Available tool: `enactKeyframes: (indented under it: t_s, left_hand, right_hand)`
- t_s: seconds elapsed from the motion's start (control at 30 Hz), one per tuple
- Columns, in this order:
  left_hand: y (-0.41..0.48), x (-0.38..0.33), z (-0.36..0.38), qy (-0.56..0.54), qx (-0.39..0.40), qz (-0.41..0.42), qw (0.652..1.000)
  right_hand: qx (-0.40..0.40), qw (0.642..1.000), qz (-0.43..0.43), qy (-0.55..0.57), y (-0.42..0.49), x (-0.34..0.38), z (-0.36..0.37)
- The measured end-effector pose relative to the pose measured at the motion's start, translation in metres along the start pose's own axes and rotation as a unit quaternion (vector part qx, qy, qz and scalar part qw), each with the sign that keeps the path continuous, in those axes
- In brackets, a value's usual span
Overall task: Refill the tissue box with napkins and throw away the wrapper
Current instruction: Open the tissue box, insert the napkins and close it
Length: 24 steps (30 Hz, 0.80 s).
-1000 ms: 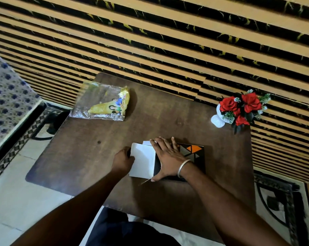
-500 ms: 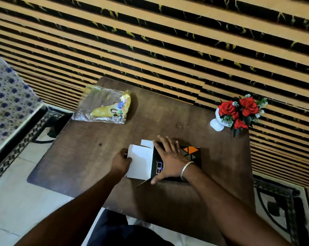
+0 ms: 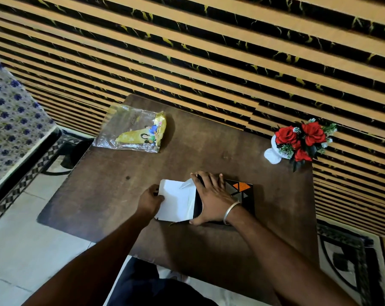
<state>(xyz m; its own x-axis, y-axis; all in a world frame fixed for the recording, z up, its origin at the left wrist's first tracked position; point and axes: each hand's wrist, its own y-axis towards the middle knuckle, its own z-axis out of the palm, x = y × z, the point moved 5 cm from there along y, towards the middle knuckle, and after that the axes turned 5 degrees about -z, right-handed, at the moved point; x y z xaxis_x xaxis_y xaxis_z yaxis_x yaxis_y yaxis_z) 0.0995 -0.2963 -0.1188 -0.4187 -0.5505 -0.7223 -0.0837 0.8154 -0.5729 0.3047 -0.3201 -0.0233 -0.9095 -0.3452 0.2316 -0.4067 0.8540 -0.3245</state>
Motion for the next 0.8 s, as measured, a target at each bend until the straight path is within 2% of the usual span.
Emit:
enactKeyframes:
  t_s: [0.4,0.6,0.73,0.8]
  left_hand:
    - [-0.008,-0.006,0.002,-0.036,0.010,0.048,0.998]
    - [-0.012,-0.002,0.001,-0.031,0.003,0.056,0.998]
    - [-0.009,0.008,-0.001,-0.030,-0.004,0.034,0.999]
    - [-0.009,0.008,0.000,-0.033,-0.006,0.029,0.999]
  right_hand:
    - [0.012,0.999,0.027,-0.017,0.009,0.006,0.014]
    - [-0.040,0.998,0.028,-0.034,0.010,0.012,0.017]
    - [-0.098,0.995,0.021,0.000,0.001,0.007,0.007]
    - [-0.095,0.995,0.017,0.002,0.002,0.004,0.004]
